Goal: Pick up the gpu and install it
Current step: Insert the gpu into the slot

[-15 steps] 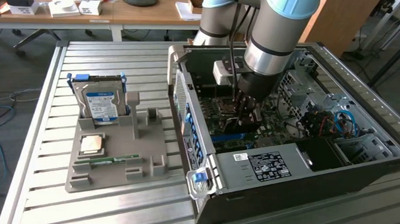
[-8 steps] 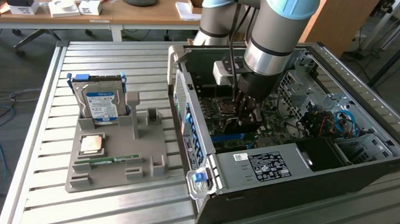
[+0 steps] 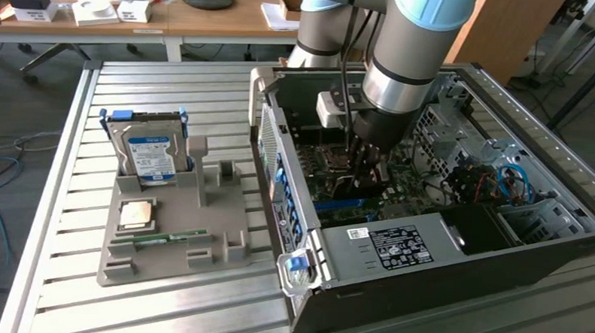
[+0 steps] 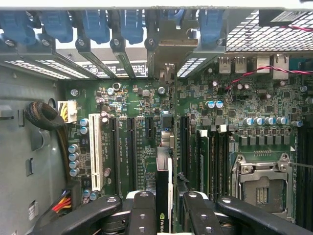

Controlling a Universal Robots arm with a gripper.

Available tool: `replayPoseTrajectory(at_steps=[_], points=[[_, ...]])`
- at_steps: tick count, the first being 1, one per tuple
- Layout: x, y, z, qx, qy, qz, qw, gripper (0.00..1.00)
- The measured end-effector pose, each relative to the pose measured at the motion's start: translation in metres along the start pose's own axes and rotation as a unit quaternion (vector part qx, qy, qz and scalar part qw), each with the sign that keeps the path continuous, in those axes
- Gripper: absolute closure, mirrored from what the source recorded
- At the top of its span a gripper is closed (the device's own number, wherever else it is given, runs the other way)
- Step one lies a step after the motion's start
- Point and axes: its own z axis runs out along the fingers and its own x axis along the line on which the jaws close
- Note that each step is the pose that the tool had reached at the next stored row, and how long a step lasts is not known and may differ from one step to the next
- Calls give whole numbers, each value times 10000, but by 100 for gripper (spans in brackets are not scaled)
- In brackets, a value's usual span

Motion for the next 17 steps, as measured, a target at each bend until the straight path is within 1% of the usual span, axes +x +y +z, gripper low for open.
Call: replayPoseTrajectory(at_steps=[17], points=[[1,9,20,0,0,0,10000,74]])
